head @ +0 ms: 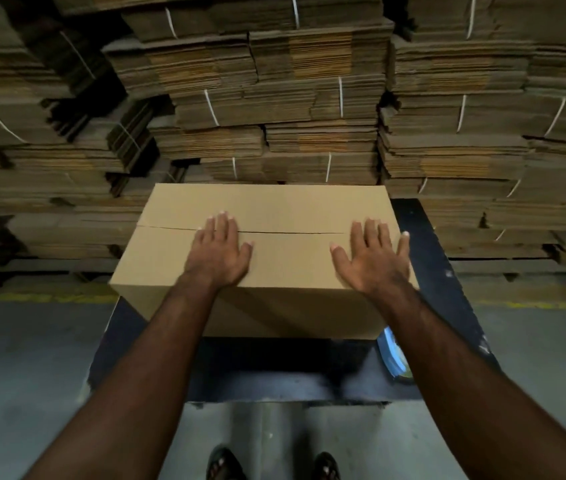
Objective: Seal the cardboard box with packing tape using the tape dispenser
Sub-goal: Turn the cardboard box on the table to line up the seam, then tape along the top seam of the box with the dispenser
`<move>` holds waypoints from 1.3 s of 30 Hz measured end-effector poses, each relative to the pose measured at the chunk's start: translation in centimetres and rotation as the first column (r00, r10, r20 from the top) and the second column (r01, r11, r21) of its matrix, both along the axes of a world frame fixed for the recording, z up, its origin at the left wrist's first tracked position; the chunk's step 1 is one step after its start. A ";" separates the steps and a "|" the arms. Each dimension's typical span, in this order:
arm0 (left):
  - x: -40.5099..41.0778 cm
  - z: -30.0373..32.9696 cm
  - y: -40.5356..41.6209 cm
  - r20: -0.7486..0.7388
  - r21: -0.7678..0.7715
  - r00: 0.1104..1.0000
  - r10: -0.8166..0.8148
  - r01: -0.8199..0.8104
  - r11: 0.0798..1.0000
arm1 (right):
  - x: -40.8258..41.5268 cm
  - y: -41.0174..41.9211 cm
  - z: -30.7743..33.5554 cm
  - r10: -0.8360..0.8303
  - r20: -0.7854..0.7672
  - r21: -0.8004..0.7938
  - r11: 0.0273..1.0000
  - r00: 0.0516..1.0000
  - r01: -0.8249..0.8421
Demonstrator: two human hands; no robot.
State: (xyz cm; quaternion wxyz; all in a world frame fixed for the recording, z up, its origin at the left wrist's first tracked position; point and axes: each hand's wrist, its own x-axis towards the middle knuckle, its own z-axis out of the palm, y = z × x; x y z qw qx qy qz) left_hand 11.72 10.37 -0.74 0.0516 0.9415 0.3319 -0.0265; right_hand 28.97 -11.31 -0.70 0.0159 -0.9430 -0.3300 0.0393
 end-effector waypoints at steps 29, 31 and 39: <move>7.4 -0.2 -9.9 0.146 0.018 0.947 -0.287 0.287 0.958 | 0.6 -13.2 -11.7 -0.267 -0.438 0.108 0.932 0.859 0.345; 7.4 -0.2 -9.9 0.147 0.026 0.947 -0.285 0.284 0.958 | 0.1 -12.6 -12.0 -0.270 -0.344 0.095 0.943 0.899 0.319; 7.5 -0.1 -10.1 0.154 0.044 0.947 -0.281 0.277 0.960 | 0.0 -11.5 -12.8 -0.381 -0.289 -0.050 0.922 0.878 0.384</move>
